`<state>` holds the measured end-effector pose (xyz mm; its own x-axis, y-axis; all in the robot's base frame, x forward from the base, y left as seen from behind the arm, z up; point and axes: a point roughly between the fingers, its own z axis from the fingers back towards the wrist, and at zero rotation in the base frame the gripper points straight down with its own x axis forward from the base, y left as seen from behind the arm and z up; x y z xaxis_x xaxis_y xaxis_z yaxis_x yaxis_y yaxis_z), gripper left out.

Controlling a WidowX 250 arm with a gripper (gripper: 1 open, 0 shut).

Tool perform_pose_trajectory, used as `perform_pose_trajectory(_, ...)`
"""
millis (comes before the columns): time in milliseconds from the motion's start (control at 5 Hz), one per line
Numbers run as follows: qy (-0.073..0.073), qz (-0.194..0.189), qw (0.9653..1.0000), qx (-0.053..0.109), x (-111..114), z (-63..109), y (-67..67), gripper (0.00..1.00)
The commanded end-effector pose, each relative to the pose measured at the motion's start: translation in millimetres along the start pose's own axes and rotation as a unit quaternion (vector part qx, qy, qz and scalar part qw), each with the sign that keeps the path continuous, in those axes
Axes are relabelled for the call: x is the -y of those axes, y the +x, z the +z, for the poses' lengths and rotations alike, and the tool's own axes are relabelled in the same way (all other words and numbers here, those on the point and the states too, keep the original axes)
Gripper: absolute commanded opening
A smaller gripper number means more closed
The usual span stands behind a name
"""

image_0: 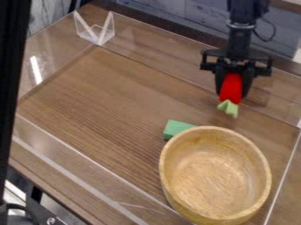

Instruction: Move the red object to the right side of the table

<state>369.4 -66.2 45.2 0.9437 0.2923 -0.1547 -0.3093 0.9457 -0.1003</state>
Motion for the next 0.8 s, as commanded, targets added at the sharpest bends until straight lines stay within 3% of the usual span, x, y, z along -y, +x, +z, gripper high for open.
perform_pose_trajectory(0,-0.009,-0.022,0.9994,0.024,6.3,6.6,-0.7,0.00)
perform_pose_trajectory(200,-0.008,-0.037,0.9990,0.025,5.9,-2.1,-0.5,0.00)
perform_pose_trajectory(600,-0.024,0.049,0.9976,0.044,31.6,11.0,-6.7,0.00)
